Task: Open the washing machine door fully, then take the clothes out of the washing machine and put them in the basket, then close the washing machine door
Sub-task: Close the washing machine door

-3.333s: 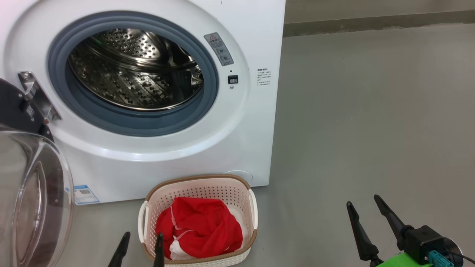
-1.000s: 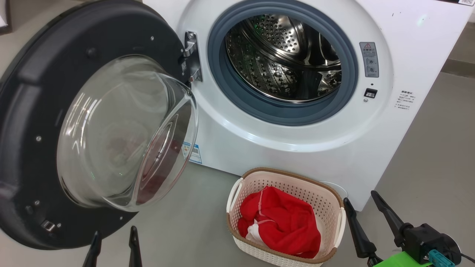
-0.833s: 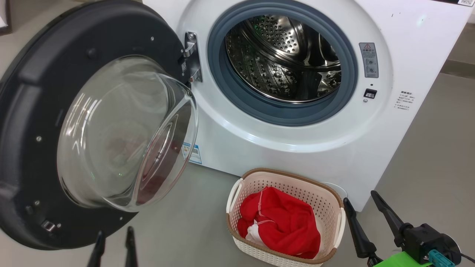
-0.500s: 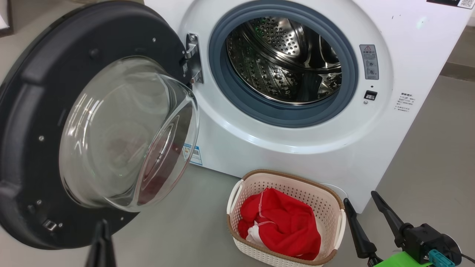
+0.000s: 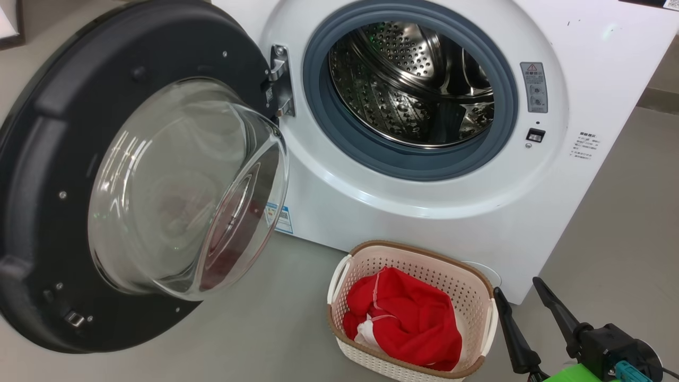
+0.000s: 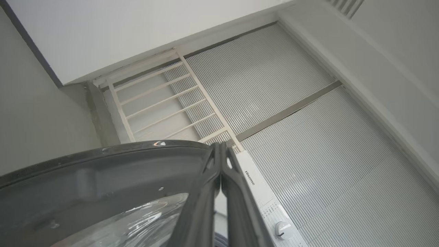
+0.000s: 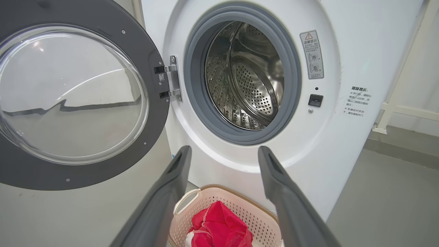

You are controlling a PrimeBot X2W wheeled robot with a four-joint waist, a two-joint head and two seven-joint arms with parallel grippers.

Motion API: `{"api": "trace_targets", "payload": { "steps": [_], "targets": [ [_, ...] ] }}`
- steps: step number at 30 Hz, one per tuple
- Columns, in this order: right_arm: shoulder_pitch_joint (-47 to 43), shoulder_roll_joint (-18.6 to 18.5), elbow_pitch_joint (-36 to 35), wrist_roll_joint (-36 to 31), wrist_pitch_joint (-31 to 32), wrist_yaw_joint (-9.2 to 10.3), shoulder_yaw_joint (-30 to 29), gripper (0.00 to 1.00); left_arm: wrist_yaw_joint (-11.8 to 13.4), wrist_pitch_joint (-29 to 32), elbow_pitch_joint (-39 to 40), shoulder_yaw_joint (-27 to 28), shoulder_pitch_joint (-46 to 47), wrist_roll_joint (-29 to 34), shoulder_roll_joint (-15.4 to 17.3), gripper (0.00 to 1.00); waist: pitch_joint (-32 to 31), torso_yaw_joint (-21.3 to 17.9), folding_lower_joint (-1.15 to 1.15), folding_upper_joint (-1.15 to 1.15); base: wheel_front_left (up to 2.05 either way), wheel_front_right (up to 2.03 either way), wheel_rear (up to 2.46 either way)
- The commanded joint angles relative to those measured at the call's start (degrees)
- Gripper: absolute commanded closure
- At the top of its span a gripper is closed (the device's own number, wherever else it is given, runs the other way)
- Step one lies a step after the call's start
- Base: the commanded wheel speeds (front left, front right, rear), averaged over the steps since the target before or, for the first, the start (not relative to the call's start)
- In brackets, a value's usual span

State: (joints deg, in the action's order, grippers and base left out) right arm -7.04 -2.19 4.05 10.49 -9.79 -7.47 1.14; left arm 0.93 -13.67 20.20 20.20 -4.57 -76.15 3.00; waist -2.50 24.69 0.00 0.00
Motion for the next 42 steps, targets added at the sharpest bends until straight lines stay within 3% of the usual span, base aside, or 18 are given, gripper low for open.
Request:
{"api": "trace_targets", "payload": {
  "steps": [1, 9, 17, 27, 42],
  "targets": [
    [1.24, -0.69, -1.74, 0.11, 0.02, -0.02, 1.26, 0.0, -0.81, 0.87, -0.2, 4.63, 3.64, -3.03, 2.39, 1.0, 0.13, 0.03, 0.0, 0.0, 0.0, 0.0, 0.0],
    [1.76, -0.69, -1.69, 0.03, 0.02, -0.02, 1.24, 0.0, -1.17, 5.77, -14.03, 13.98, 9.64, -13.82, 11.17, 1.0, 0.68, -0.6, 0.0, 0.0, 0.0, 0.0, 0.0],
    [1.97, -0.69, -1.78, -0.13, 0.28, -0.02, 1.28, 0.0, -1.48, 9.81, -24.98, 14.46, 12.17, -15.69, 16.18, 1.0, 1.01, -1.4, 0.0, 0.0, 0.0, 0.0, 0.0],
    [2.18, -0.69, -2.05, -0.35, 0.61, -0.02, 1.23, 0.0, -2.52, 17.88, -33.78, 10.26, 13.69, -17.9, 18.15, 1.0, 1.62, -2.2, 0.0, 0.0, 0.0, 0.0, 0.0],
    [2.51, -0.69, -2.23, -0.48, 0.94, -0.02, 1.28, 0.0, -3.66, 24.04, -37.59, 6.82, 14.64, -18.95, 18.69, 1.0, 2.29, -2.7, 0.0, 0.0, 0.0, 0.0, 0.0]
  ]
}}
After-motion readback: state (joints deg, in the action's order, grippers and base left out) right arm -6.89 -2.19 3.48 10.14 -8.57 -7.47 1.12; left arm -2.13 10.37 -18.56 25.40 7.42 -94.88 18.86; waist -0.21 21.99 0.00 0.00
